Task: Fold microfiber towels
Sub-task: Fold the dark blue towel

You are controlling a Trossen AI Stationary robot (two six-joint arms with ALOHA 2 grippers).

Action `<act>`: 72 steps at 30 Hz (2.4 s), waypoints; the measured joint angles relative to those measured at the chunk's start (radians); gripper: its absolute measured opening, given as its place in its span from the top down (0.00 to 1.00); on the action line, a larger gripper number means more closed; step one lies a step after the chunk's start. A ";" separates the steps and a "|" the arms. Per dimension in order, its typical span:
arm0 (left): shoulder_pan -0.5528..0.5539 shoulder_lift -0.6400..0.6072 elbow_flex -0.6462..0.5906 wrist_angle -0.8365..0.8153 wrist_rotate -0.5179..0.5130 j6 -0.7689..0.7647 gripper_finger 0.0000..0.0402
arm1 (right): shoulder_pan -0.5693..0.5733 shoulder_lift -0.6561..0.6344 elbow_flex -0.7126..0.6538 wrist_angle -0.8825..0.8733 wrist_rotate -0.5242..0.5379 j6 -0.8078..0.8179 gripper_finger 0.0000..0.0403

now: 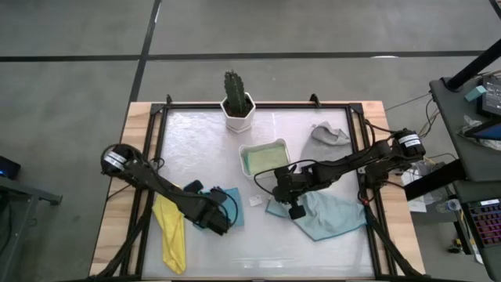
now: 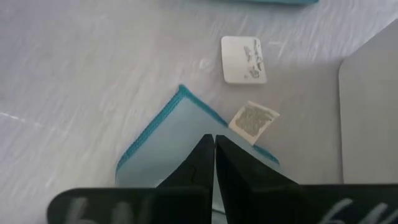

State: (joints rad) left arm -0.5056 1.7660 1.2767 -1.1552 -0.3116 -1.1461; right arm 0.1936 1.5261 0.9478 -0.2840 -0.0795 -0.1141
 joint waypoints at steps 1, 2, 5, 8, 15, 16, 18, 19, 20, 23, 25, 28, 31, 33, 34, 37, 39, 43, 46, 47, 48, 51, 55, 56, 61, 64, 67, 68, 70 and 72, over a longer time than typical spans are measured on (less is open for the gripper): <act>0.000 -0.002 -0.004 -0.015 0.000 0.000 0.98 | 0.000 0.000 0.000 0.007 0.000 0.000 0.98; 0.000 -0.002 -0.010 -0.019 0.005 -0.002 0.98 | 0.000 0.000 0.000 0.012 0.000 0.000 0.98; 0.000 -0.002 -0.026 -0.016 0.022 -0.040 0.98 | 0.000 0.000 0.000 0.019 0.000 0.002 0.98; -0.001 -0.002 -0.043 -0.019 0.068 -0.083 0.98 | 0.000 0.000 0.000 0.030 0.000 0.001 0.98; -0.007 -0.002 -0.045 -0.043 0.109 -0.105 0.85 | 0.000 0.000 0.000 0.047 0.000 -0.003 0.98; -0.006 -0.002 -0.045 -0.046 0.110 -0.104 0.82 | 0.000 0.000 0.000 0.055 0.000 -0.009 0.98; -0.006 -0.005 -0.043 -0.063 0.130 -0.084 0.76 | 0.000 0.000 -0.001 0.078 0.000 -0.021 0.98; -0.006 -0.010 -0.041 -0.073 0.141 -0.072 0.73 | 0.000 0.000 -0.002 0.091 0.000 -0.028 0.98; -0.006 -0.018 -0.039 -0.074 0.145 -0.053 0.70 | 0.000 0.000 -0.002 0.104 0.000 -0.035 0.98; -0.003 -0.060 -0.037 -0.078 0.136 0.010 0.63 | 0.000 0.000 -0.002 0.143 0.000 -0.057 0.98; 0.004 -0.094 -0.037 -0.080 0.126 0.071 0.60 | -0.004 0.000 -0.002 0.176 0.000 -0.070 0.98; 0.010 -0.156 -0.038 -0.086 0.082 0.200 0.59 | -0.007 0.000 -0.002 0.242 0.000 -0.071 0.98; 0.008 -0.214 -0.040 -0.067 -0.148 0.323 0.59 | -0.007 0.000 -0.009 0.338 0.001 -0.023 0.98; -0.002 -0.253 -0.049 -0.018 -0.414 0.385 0.59 | -0.006 0.000 -0.019 0.416 0.002 0.002 0.98; -0.006 -0.269 -0.057 0.017 -0.558 0.424 0.59 | -0.006 0.000 -0.023 0.449 0.001 0.009 0.98; -0.007 -0.310 -0.095 0.178 -0.860 0.604 0.59 | -0.006 0.002 -0.024 0.504 0.002 0.010 0.98; 0.001 -0.340 -0.130 0.294 -0.912 0.742 0.59 | -0.006 0.002 -0.024 0.506 0.002 0.019 0.98; 0.007 -0.389 -0.215 0.524 -0.858 0.938 0.59 | -0.006 0.003 -0.024 0.506 0.002 0.105 0.98; 0.006 -0.424 -0.298 0.698 -0.671 1.094 0.59 | -0.004 0.003 -0.024 0.507 0.003 0.185 0.98; 0.005 -0.436 -0.328 0.765 -0.606 1.158 0.59 | -0.001 0.004 -0.024 0.507 0.004 0.211 0.98; 0.005 -0.451 -0.359 0.844 -0.542 1.228 0.59 | 0.003 0.004 -0.021 0.506 0.005 0.236 0.98; 0.005 -0.511 -0.447 1.074 -0.409 1.418 0.59 | 0.010 0.004 -0.005 0.507 0.012 0.307 0.98; 0.005 -0.598 -0.548 1.303 -0.351 1.558 0.59 | 0.013 0.004 0.030 0.498 0.063 0.365 0.98; 0.005 -0.620 -0.569 1.336 -0.349 1.567 0.59 | 0.013 0.004 0.040 0.497 0.067 0.373 0.98; 0.005 -0.739 -0.661 1.336 -0.352 1.572 0.59 | 0.014 0.004 0.094 0.473 0.082 0.363 0.98; 0.005 -0.807 -0.700 1.346 -0.352 1.571 0.59 | 0.013 0.006 0.130 0.405 0.136 0.358 0.98; 0.005 -0.858 -0.729 1.356 -0.351 1.571 0.59 | 0.012 0.016 0.161 0.358 0.170 0.335 0.98; 0.005 -0.873 -0.735 1.352 -0.352 1.571 0.59 | 0.012 0.028 0.171 0.356 0.173 0.328 0.98; 0.005 -0.900 -0.738 1.358 -0.352 1.572 0.59 | 0.010 0.045 0.196 0.361 0.172 0.321 0.98; 0.005 -0.926 -0.746 1.356 -0.370 1.572 0.59 | 0.008 0.076 0.231 0.328 0.178 0.311 0.98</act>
State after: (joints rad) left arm -0.5007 0.8398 0.5310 0.2011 -0.6819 0.4260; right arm 0.2017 1.6016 1.1789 0.0442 0.0981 0.1972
